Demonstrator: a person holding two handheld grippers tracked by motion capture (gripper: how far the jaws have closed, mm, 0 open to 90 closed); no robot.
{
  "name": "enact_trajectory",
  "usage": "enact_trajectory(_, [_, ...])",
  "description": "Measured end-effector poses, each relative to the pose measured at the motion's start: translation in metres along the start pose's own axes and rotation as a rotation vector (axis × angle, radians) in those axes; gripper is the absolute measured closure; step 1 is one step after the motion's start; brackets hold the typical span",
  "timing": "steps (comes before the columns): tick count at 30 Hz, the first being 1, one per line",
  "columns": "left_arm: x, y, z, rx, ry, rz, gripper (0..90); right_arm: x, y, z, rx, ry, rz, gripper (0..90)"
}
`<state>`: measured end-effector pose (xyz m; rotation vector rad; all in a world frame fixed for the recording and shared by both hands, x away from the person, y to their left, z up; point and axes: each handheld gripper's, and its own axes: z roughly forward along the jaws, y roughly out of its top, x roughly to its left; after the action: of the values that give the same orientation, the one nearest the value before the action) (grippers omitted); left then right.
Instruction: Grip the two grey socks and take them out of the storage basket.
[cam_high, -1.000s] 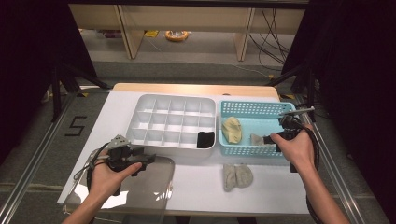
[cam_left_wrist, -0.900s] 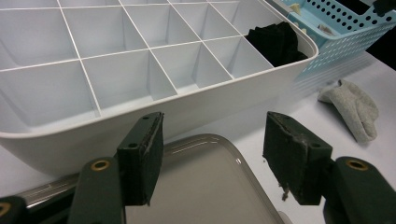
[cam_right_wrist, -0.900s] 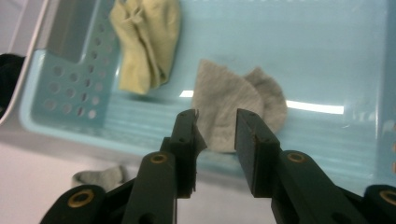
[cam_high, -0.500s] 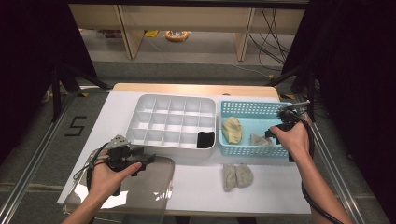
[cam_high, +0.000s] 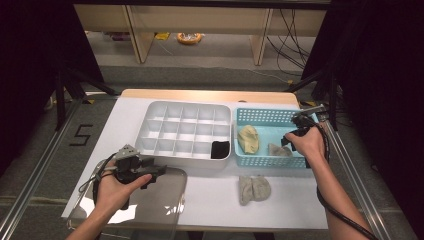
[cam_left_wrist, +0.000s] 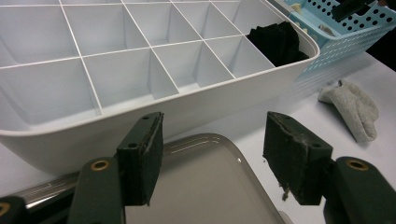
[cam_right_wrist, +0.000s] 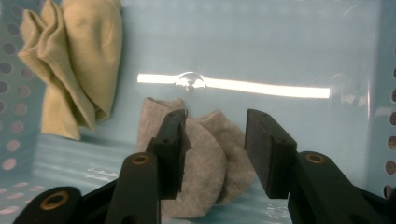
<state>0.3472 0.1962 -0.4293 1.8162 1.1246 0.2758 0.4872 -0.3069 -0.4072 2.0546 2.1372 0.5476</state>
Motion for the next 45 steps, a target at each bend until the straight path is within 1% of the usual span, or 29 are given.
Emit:
enact_trajectory(2, [0.0, 0.0, 0.0, 0.0, -0.001, -0.002, 37.3, 0.003, 0.0, 0.004, -0.008, 0.004, 0.053, 57.9])
enact_trajectory(4, [0.0, -0.001, 0.001, 0.004, -0.003, -0.001, 37.3, 0.002, 0.002, 0.006, 0.014, 0.002, 0.045, 57.3])
enact_trajectory(5, [0.0, -0.001, 0.001, 0.004, -0.004, -0.003, 37.3, 0.0, 0.003, 0.007, 0.015, -0.008, 0.013, 57.0])
enact_trajectory(6, [0.0, -0.001, 0.001, 0.004, -0.005, 0.002, 37.3, 0.002, 0.002, 0.009, 0.011, -0.013, 0.046, 56.4])
enact_trajectory(8, [0.0, -0.001, 0.001, 0.005, -0.005, 0.001, 37.2, 0.001, 0.004, 0.01, 0.027, -0.021, 0.019, 55.0])
enact_trajectory(10, [0.0, -0.001, 0.001, 0.003, -0.003, 0.0, 37.3, 0.001, 0.004, 0.012, 0.021, -0.012, 0.032, 54.1])
enact_trajectory(11, [0.0, -0.001, 0.001, 0.005, -0.004, 0.002, 37.3, -0.001, 0.004, 0.012, 0.02, -0.023, 0.007, 53.6])
enact_trajectory(12, [0.0, -0.001, 0.001, 0.005, -0.004, 0.002, 37.2, 0.001, 0.004, 0.013, 0.025, -0.012, 0.033, 53.3])
enact_trajectory(14, [0.0, 0.0, 0.001, 0.005, -0.004, 0.003, 37.2, -0.001, 0.004, 0.016, 0.029, -0.008, 0.014, 53.1])
enact_trajectory(15, [-0.001, 0.0, 0.001, 0.004, -0.006, 0.002, 37.2, 0.001, 0.006, 0.016, 0.045, -0.02, 0.038, 52.9])
enact_trajectory(19, [-0.001, 0.0, 0.001, 0.0, -0.002, -0.004, 37.2, -0.003, 0.006, 0.02, 0.054, -0.014, 0.0, 50.2])
enact_trajectory(20, [0.0, 0.0, 0.0, 0.002, -0.002, 0.004, 37.2, -0.003, 0.005, 0.023, 0.047, -0.016, 0.01, 49.6])
enact_trajectory(21, [0.001, 0.0, 0.0, 0.002, -0.004, 0.003, 37.2, 0.0, 0.005, 0.022, 0.076, -0.014, 0.049, 48.8])
enact_trajectory(22, [0.001, -0.001, 0.001, -0.002, -0.006, 0.005, 37.2, 0.0, 0.005, 0.022, 0.078, -0.013, 0.051, 48.0])
enact_trajectory(25, [0.0, 0.0, 0.001, 0.002, -0.006, -0.006, 37.2, -0.006, 0.006, 0.024, 0.066, -0.015, -0.009, 46.8])
enact_trajectory(27, [-0.001, 0.0, 0.001, 0.001, -0.003, 0.004, 37.1, -0.008, 0.006, 0.025, 0.069, -0.013, -0.013, 46.7])
enact_trajectory(29, [-0.001, 0.0, 0.001, 0.002, -0.002, 0.002, 37.1, -0.003, 0.005, 0.027, 0.076, -0.01, 0.053, 46.6])
enact_trajectory(30, [0.0, 0.0, 0.001, 0.004, -0.005, 0.002, 37.1, -0.006, 0.006, 0.027, 0.085, -0.017, 0.016, 46.5])
enact_trajectory(33, [-0.001, 0.0, 0.001, 0.005, -0.006, 0.006, 37.1, -0.007, 0.005, 0.03, 0.098, -0.006, 0.005, 47.0])
enact_trajectory(34, [-0.001, 0.0, 0.001, 0.006, -0.006, 0.008, 37.1, -0.006, 0.005, 0.031, 0.108, -0.005, 0.037, 47.8])
enact_trajectory(35, [-0.001, 0.0, 0.001, 0.003, -0.001, 0.006, 37.1, -0.01, 0.005, 0.032, 0.103, -0.008, -0.014, 48.9])
enact_trajectory(36, [-0.001, 0.0, 0.001, 0.003, -0.003, 0.007, 37.1, -0.01, 0.005, 0.032, 0.105, -0.003, -0.018, 50.9])
enact_trajectory(38, [-0.001, 0.0, 0.001, 0.001, -0.002, 0.002, 37.1, -0.012, 0.005, 0.035, 0.088, -0.004, -0.074, 57.2])
enact_trajectory(39, [0.0, 0.0, 0.001, 0.0, -0.004, 0.002, 37.1, -0.012, 0.004, 0.035, 0.093, 0.002, -0.076, 59.5])
enact_trajectory(40, [0.0, 0.0, 0.001, 0.003, -0.005, 0.002, 37.1, -0.005, 0.004, 0.033, 0.148, -0.002, 0.013, 64.3])
enact_trajectory(41, [0.0, 0.0, 0.001, 0.003, -0.006, 0.002, 37.1, -0.008, 0.004, 0.033, 0.14, -0.007, -0.036, 68.0])
enact_trajectory(42, [0.0, 0.0, 0.001, 0.002, -0.005, 0.003, 37.1, -0.008, 0.004, 0.034, 0.139, -0.008, -0.037, 73.5])
enact_trajectory(43, [0.0, 0.0, 0.001, 0.003, -0.006, 0.003, 37.1, -0.011, 0.003, 0.035, 0.119, -0.002, -0.075, 79.8])
enact_trajectory(45, [-0.001, 0.0, 0.001, -0.001, -0.002, 0.001, 37.1, -0.01, 0.003, 0.034, 0.123, 0.0, -0.074, 86.1])
